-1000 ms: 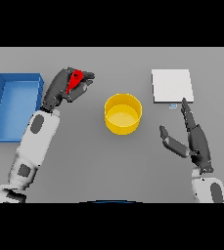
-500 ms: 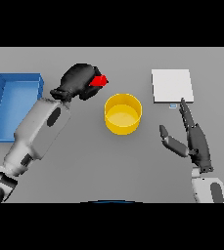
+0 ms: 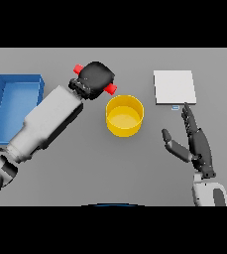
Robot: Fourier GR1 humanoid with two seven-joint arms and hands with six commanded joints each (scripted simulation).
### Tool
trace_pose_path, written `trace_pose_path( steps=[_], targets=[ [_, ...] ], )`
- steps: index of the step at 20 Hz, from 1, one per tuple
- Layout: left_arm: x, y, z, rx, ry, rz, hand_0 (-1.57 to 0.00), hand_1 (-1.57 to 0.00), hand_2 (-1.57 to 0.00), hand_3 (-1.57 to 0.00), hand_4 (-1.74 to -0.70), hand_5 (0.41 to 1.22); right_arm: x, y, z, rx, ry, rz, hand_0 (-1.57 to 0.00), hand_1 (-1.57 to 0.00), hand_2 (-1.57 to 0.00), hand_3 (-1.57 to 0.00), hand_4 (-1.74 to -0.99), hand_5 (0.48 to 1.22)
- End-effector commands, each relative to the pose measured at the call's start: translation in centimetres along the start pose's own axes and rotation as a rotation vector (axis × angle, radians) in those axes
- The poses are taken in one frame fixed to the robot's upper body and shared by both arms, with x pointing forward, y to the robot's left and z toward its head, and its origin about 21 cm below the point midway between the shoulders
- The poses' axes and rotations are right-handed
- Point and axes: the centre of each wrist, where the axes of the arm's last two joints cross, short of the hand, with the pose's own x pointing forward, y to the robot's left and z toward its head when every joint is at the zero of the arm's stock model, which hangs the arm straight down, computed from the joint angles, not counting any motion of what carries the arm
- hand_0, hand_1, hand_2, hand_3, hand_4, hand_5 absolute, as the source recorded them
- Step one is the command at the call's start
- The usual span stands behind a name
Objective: Pick up the red beaker and tilt it to pour out 1 green nut into yellow bowl. Pick up the yellow bowl and place it on the metallic measuring scale.
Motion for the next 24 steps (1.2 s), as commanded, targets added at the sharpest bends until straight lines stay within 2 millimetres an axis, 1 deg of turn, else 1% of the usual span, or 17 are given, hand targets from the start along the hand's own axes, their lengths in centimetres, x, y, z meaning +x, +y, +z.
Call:
trace_pose_path(
  steps=[1,2,3,4,5,6,8,10,12,13,14,16,18,19,22,23,24],
  targets=[
    [0.4,0.1,-0.2,-0.015,-0.019,-0.041,-1.57,-1.57,-1.57,-1.29,-1.72,1.217,0.2,0.3,0.0,0.000,0.002,-0.006,0.00,0.00,0.00,0.00,-1.206,0.639],
    [0.6,0.6,-0.4,-0.028,-0.035,-0.086,-1.57,-1.57,-1.57,-1.35,-1.72,1.218,0.2,0.5,-0.5,-0.001,0.011,-0.016,0.00,0.00,0.00,0.00,-1.212,0.631],
    [0.9,0.5,-0.6,-0.043,-0.058,-0.127,-1.57,-1.57,-1.57,-1.39,-1.72,1.218,0.3,0.4,-0.4,-0.008,0.003,-0.003,0.00,0.00,0.00,0.00,-1.220,0.624],
    [1.3,1.0,-0.8,-0.047,-0.077,-0.167,-1.57,-1.57,-1.57,-1.43,-1.73,1.219,0.4,0.3,-0.6,-0.009,0.000,0.013,0.00,0.00,0.00,0.00,-1.221,0.617],
    [1.6,1.1,-1.1,-0.055,-0.085,-0.206,-1.57,-1.57,-1.57,-1.46,-1.73,1.219,0.0,0.4,-0.3,-0.010,-0.001,0.017,0.00,0.00,0.00,0.00,-1.221,0.610],
    [2.0,0.9,-1.4,-0.067,-0.088,-0.251,-1.57,-1.57,-1.57,-1.48,-1.73,1.220,0.2,0.7,-0.4,-0.013,-0.007,0.022,0.00,0.00,0.00,0.00,-1.214,0.600],
    [2.5,1.7,-1.6,-0.081,-0.119,-0.341,-1.57,-1.57,-1.57,-1.51,-1.73,1.220,0.0,0.7,-0.3,-0.023,-0.012,0.031,0.00,0.00,0.00,0.00,-1.205,0.584],
    [2.7,2.4,-1.6,-0.080,-0.138,-0.434,-1.57,-1.57,-1.57,-1.53,-1.73,1.220,0.1,0.5,-0.3,-0.031,-0.020,0.025,0.00,0.00,0.00,0.00,-1.185,0.575],
    [2.8,2.4,-1.8,-0.087,-0.131,-0.534,-1.57,-1.57,-1.57,-1.55,-1.74,1.221,0.0,0.3,-0.3,-0.031,-0.027,0.043,0.00,0.00,0.00,0.00,-1.160,0.569],
    [3.3,2.5,-1.9,-0.104,-0.136,-0.568,-1.57,-1.57,-1.57,-1.55,-1.74,1.221,0.0,0.7,-0.5,-0.028,-0.034,0.032,0.00,0.00,0.00,0.00,-1.152,0.567],
    [3.0,2.5,-1.9,-0.117,-0.148,-0.603,-1.57,-1.57,-1.57,-1.56,-1.74,1.221,-0.1,0.6,-0.7,-0.034,-0.018,0.029,0.00,0.00,0.00,0.00,-1.148,0.566],
    [3.1,2.5,-1.9,-0.120,-0.163,-0.669,-1.57,-1.57,-1.57,-1.56,-1.74,1.221,-0.4,0.4,-0.5,-0.030,-0.017,0.019,0.00,0.00,0.00,0.00,-1.135,0.567],
    [4.0,2.6,-2.1,-0.123,-0.173,-0.747,-1.57,-1.57,-1.57,-1.56,-1.74,1.221,-0.2,0.5,-0.4,-0.034,-0.029,0.028,0.00,0.00,0.00,0.00,-1.129,0.566],
    [3.9,2.5,-2.2,-0.115,-0.185,-0.782,-1.57,-1.57,-1.57,-1.57,-1.73,1.221,0.2,0.8,-0.5,-0.032,-0.039,0.037,0.00,0.00,0.00,0.00,-1.132,0.573],
    [4.4,2.6,-2.6,-0.116,-0.178,-0.879,-1.57,-1.57,-1.57,-1.57,-1.73,1.221,0.1,0.1,-0.4,-0.039,-0.040,0.022,0.00,0.00,0.00,0.00,-1.135,0.580],
    [4.6,2.8,-2.7,-0.108,-0.172,-0.911,-1.57,-1.57,-1.57,-1.57,-1.73,1.221,0.3,0.4,-0.3,-0.041,-0.052,0.026,0.00,0.00,0.00,0.00,-1.133,0.579],
    [4.9,3.6,-2.7,-0.100,-0.173,-0.943,-1.57,-1.57,-1.57,-1.57,-1.73,1.221,0.5,0.5,-0.3,-0.041,-0.050,0.023,0.00,0.00,0.00,0.00,-1.130,0.577]
  ],
)
